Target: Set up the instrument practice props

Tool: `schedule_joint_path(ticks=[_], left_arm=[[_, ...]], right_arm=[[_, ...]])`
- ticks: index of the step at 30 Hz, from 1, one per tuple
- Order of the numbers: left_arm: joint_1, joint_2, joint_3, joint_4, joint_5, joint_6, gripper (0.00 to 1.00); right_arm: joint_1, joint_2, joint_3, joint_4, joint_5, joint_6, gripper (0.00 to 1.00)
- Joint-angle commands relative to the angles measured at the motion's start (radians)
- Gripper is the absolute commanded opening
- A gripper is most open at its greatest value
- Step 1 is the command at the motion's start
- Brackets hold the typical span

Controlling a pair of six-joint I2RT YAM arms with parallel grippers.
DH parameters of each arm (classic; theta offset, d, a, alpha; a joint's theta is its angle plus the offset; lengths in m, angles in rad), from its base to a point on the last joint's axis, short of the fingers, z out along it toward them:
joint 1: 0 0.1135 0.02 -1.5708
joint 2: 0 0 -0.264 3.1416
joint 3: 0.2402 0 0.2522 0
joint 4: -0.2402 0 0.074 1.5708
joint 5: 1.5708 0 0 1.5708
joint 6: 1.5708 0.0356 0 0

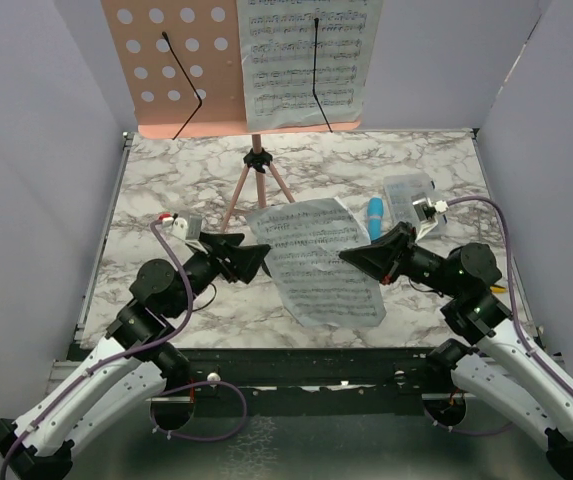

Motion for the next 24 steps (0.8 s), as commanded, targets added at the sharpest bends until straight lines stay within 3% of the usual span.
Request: schedule_joint_path(ticks=[1,8,24], left_arm=[[-0.004,-0.039,-0.069,0.136,0.171,-0.062,0.83],[-0.005,-0.058,-0.16,0.343,0.335,-0.147,0.8],[-0.005,0.011,-0.147,0.406,0.474,-0.192,0.7]], right_arm=[[-0.004,-0.029,-0.014,0.18,-0.059,0.074,0.0],[-0.004,-0.049,-0.011,0.233,-0.063,0.099,0.0],[-0.004,-0.02,-0.006,0.232,-0.099,0.092,0.0]])
